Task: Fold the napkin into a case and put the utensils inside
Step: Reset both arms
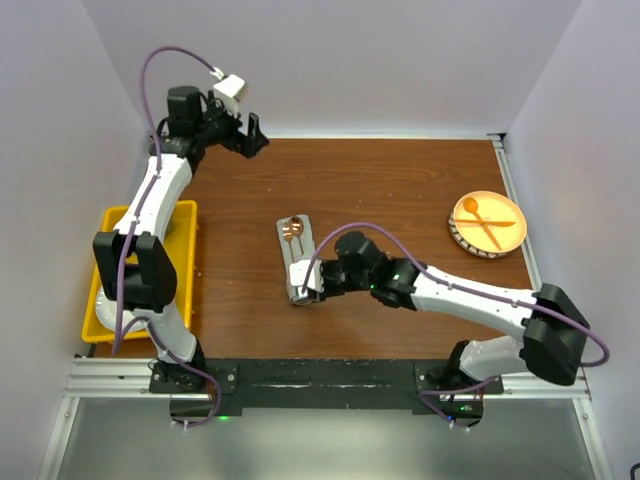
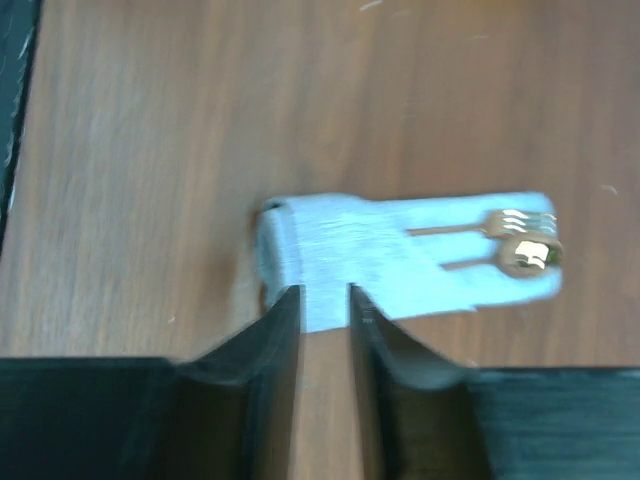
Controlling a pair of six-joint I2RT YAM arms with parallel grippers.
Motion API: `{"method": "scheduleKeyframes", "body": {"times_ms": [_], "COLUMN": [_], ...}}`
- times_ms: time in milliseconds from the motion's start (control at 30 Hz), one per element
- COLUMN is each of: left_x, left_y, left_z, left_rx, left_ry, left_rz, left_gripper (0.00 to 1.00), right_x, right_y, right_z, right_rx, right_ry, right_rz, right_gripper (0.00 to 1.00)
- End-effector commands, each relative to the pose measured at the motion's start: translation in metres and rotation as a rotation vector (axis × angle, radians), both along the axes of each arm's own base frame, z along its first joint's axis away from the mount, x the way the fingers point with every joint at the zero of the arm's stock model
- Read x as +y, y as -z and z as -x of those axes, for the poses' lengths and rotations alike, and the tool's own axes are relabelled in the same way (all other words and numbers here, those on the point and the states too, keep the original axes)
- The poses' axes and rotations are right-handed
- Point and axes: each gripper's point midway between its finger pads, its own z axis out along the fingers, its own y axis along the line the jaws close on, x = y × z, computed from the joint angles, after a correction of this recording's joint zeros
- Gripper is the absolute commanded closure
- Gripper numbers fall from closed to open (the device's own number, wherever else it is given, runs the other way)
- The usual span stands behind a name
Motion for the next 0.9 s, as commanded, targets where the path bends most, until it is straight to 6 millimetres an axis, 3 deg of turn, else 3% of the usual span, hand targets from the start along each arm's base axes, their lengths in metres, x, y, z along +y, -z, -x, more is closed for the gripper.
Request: {"method": "scheduleKeyframes", "body": {"times_ms": [0,33,67,133,200,233,300,333,400,433,500,533,600,667,767,867], "left_x": [0.027,0.028,0.025,0.023,0.018,0.019,0.018,0.012,0.013,0.014,0.013,0.014,0.016,0.022,0.027,0.033], "left_y": [-0.063,-0.056,-0.066,-0.061,-0.054,-0.049,-0.024,0.000,0.013,0.043,0.050,0.073,0.079,0.103,0.118,0.106], "left_z": [0.007,0.012,0.015,0.023,0.031,0.033,0.041,0.049,0.059,0.071,0.080,0.091,0.098,0.109,0.117,0.106], "left_rx": [-0.061,-0.018,-0.029,0.017,0.057,0.074,0.129,0.182,0.203,0.267,0.269,0.317,0.313,0.340,0.344,0.318], "left_ry": [-0.112,-0.107,-0.085,-0.073,-0.064,-0.076,-0.122,-0.121,-0.156,-0.162,-0.179,-0.181,-0.195,-0.210,-0.213,-0.279], "left_rz": [-0.034,-0.052,-0.050,-0.051,-0.039,-0.043,-0.080,-0.104,-0.117,-0.125,-0.100,-0.107,-0.103,-0.130,-0.157,-0.134], "left_gripper": [0.00,0.00,0.00,0.00,0.00,0.00,0.00,0.00,0.00,0.00,0.00,0.00,0.00,0.00,0.00,0.00], "right_x": [-0.012,-0.019,-0.035,-0.060,-0.081,-0.098,-0.119,-0.136,-0.154,-0.172,-0.189,-0.201,-0.212,-0.222,-0.228,-0.230], "right_y": [-0.076,-0.085,-0.094,-0.112,-0.125,-0.127,-0.123,-0.118,-0.099,-0.092,-0.068,-0.064,-0.046,-0.033,-0.028,-0.043], "right_z": [-0.042,-0.053,-0.074,-0.099,-0.114,-0.127,-0.136,-0.144,-0.144,-0.149,-0.144,-0.145,-0.138,-0.129,-0.123,-0.131], "right_rx": [0.055,0.065,0.065,0.089,0.115,0.118,0.159,0.177,0.245,0.263,0.333,0.341,0.369,0.388,0.402,0.378], "right_ry": [0.250,0.302,0.389,0.524,0.636,0.703,0.810,0.871,0.957,1.017,1.081,1.118,1.163,1.197,1.215,1.221], "right_rz": [-0.210,-0.237,-0.260,-0.310,-0.353,-0.364,-0.379,-0.378,-0.364,-0.366,-0.346,-0.352,-0.337,-0.333,-0.339,-0.367], "right_gripper": [0.55,0.52,0.47,0.32,0.24,0.12,0.08,0.07,0.06,0.05,0.05,0.04,0.04,0.03,0.03,0.02]}}
